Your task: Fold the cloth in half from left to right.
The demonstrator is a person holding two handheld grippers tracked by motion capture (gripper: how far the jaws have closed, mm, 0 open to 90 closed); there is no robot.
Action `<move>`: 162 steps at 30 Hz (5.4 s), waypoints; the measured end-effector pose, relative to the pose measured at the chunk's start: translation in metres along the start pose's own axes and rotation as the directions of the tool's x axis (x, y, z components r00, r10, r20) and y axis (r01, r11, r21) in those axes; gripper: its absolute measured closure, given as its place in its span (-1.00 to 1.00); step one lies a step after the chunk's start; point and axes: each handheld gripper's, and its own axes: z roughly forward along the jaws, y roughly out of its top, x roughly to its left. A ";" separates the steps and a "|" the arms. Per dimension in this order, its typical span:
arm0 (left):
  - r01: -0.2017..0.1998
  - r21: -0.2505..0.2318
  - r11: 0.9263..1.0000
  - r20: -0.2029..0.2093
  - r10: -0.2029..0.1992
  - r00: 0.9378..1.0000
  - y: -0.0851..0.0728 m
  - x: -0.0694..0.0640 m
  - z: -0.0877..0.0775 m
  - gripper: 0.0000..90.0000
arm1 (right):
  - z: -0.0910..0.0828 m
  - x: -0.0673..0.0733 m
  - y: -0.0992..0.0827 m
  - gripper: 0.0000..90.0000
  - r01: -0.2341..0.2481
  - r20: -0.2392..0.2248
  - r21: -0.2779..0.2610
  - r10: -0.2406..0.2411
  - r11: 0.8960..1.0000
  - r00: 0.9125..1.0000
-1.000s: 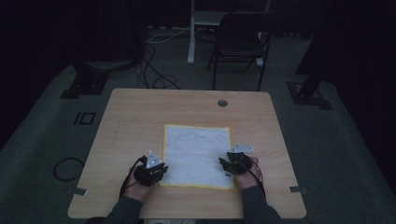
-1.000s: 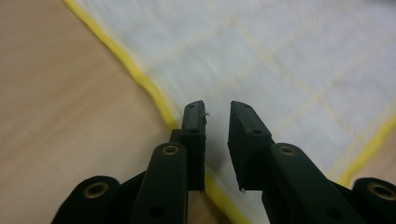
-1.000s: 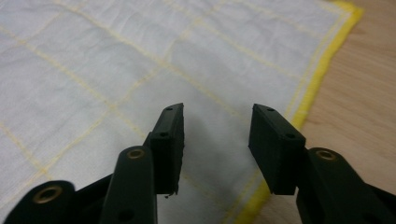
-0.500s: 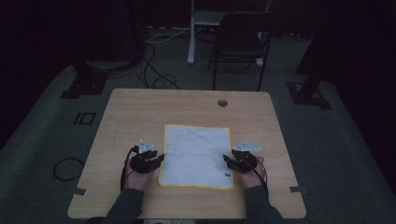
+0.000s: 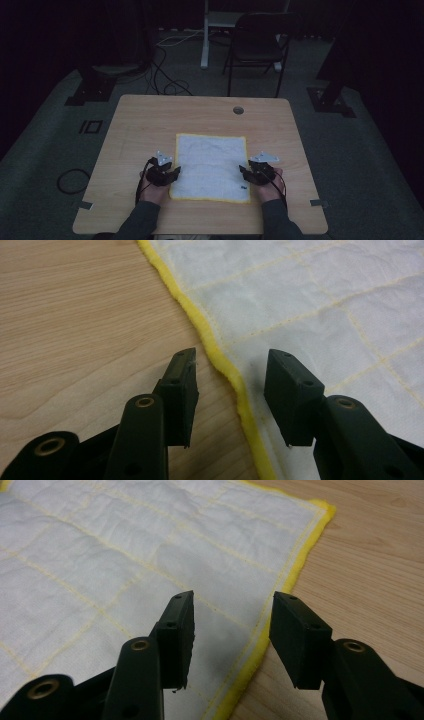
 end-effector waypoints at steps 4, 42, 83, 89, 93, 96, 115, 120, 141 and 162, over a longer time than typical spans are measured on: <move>0.002 -0.013 1.000 -0.001 -0.002 1.000 0.001 -0.001 0.002 0.26 | 0.000 0.000 0.000 0.16 0.001 0.001 0.000 -0.001 1.000 1.000; 0.048 0.001 0.999 0.101 -0.048 0.994 -0.004 0.016 -0.005 0.94 | 0.003 -0.004 -0.004 0.17 -0.009 0.000 0.020 0.009 1.000 1.000; -0.083 -0.165 0.983 0.201 0.116 0.973 0.047 -0.033 -0.027 0.94 | 0.002 -0.008 -0.005 0.17 -0.021 0.002 0.020 0.021 1.000 1.000; -0.101 -0.169 0.980 0.217 0.137 0.967 0.053 -0.042 -0.024 0.94 | 0.002 -0.009 -0.005 0.17 -0.020 0.002 0.018 0.020 1.000 1.000; -0.116 -0.172 0.978 0.228 0.155 0.961 0.056 -0.048 -0.022 0.94 | 0.002 -0.009 -0.005 0.17 -0.020 0.003 0.017 0.020 1.000 1.000; -0.124 -0.176 0.977 0.235 0.164 0.958 0.059 -0.052 -0.020 0.94 | 0.002 -0.009 -0.005 0.17 -0.022 0.004 0.017 0.022 1.000 1.000; -0.158 -0.193 0.968 0.280 0.209 0.937 0.072 -0.075 -0.013 0.94 | 0.000 -0.012 -0.005 0.17 -0.030 0.009 0.014 0.030 0.999 1.000; -0.177 -0.199 0.964 0.290 0.231 0.929 0.076 -0.082 -0.009 0.94 | -0.001 -0.015 -0.006 0.17 -0.041 0.014 0.011 0.041 0.999 0.999; -0.214 -0.197 0.957 0.342 0.272 0.899 0.088 -0.111 0.013 0.94 | -0.006 -0.023 -0.009 0.18 -0.080 0.066 -0.015 0.081 0.997 0.994; -0.272 -0.120 0.955 0.380 0.298 0.876 0.088 -0.139 0.050 0.94 | -0.007 -0.025 -0.010 0.18 -0.098 0.084 -0.027 0.100 0.995 0.991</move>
